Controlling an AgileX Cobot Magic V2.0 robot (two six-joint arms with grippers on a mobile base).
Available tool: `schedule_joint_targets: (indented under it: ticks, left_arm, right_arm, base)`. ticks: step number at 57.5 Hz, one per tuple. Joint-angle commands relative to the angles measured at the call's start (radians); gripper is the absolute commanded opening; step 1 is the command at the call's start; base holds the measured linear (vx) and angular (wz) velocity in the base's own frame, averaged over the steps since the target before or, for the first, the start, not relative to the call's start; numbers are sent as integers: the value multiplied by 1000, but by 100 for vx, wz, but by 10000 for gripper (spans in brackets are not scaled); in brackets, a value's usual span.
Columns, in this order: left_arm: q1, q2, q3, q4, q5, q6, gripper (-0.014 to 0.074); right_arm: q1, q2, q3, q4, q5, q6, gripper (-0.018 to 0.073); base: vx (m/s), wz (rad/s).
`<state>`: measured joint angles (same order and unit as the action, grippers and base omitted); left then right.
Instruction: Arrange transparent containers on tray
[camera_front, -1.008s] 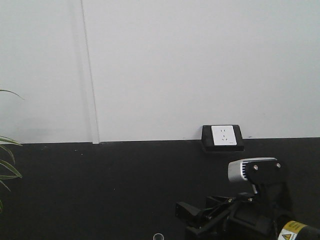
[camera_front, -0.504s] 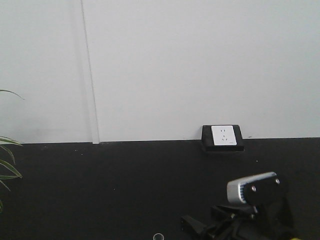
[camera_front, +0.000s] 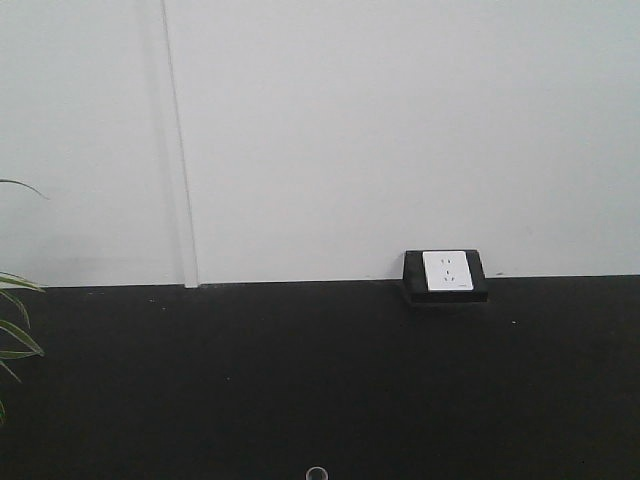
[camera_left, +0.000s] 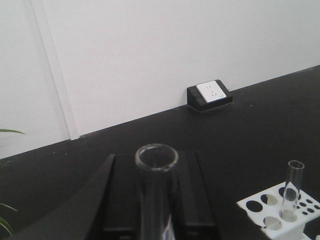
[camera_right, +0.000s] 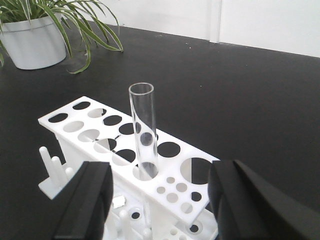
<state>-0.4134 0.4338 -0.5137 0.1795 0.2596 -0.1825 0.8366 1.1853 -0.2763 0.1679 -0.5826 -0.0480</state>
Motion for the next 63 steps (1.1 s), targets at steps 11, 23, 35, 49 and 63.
schedule_joint_targets:
  ticks: [11, 23, 35, 49, 63]
  left_arm:
    - [-3, 4, -27, 3, -87, -6, 167]
    - [-3, 4, -27, 3, -87, -6, 167]
    - [-3, 4, -27, 3, -87, -6, 167]
    - [-3, 4, -27, 3, -87, -6, 167]
    - [-3, 4, -27, 3, -87, -6, 167]
  right_arm:
    - [2, 127, -85, -114, -157, 5, 474]
    - [2, 236, -170, -128, -180, 35, 474]
    - [2, 306, -232, -128, -195, 37, 474]
    - [2, 365, -248, -121, -234, 37, 467]
    - [2, 371, -248, -120, -267, 42, 330]
  base:
    - [0, 0]
    - [0, 0]
    - [0, 0]
    - [0, 0]
    - [0, 0]
